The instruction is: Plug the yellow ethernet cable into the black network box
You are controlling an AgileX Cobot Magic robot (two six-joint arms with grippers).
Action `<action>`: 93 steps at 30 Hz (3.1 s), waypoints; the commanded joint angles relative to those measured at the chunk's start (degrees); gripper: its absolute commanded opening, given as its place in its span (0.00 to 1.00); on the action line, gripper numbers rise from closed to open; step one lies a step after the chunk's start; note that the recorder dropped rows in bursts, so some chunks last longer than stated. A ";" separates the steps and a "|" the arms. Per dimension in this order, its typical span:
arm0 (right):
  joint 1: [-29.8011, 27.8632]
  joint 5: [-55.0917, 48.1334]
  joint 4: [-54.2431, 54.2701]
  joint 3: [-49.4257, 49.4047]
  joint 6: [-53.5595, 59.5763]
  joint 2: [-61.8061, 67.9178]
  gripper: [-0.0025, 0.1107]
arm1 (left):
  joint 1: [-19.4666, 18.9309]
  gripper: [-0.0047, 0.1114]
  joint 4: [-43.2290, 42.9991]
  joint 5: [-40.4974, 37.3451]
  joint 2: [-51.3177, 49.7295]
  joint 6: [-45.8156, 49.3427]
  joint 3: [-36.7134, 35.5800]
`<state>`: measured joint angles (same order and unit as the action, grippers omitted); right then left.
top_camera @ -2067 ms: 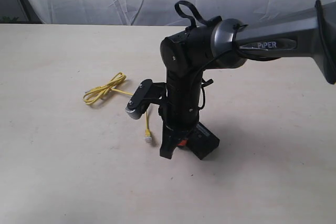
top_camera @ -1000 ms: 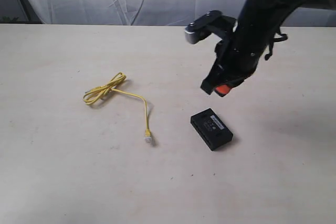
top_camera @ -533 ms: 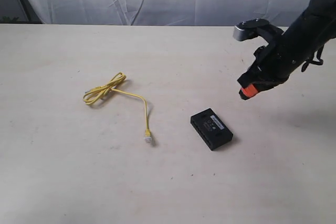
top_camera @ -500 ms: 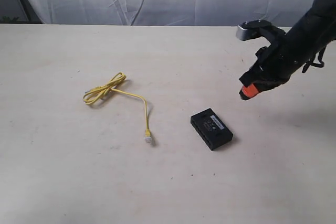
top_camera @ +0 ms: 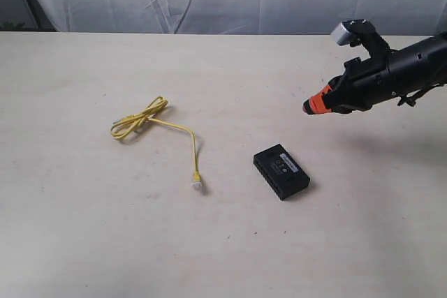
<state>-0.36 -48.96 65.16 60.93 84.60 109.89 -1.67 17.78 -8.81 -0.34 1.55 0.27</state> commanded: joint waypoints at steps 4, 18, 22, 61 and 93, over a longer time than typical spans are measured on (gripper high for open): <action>-0.29 -2.68 -5.01 -0.59 -6.90 3.69 0.01 | 0.01 0.04 15.88 6.62 0.34 -0.32 -0.27; -0.20 -0.28 -8.88 -0.59 -6.20 5.15 0.01 | 0.01 0.04 14.77 9.17 -0.17 -0.24 3.13; -0.20 -0.40 -9.18 -0.59 -3.90 6.02 0.01 | 0.01 0.04 10.45 5.17 -6.45 -0.09 5.85; 3.82 -0.83 -6.54 0.08 2.42 9.61 0.01 | 0.20 0.04 27.78 -19.52 -57.03 47.06 28.70; 3.82 0.10 -7.85 -0.03 2.42 11.07 0.01 | 20.23 0.15 20.49 -36.72 -93.32 83.94 57.57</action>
<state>3.54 -50.48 57.91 60.77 86.60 120.57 18.26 39.68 -43.17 -91.13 83.00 55.14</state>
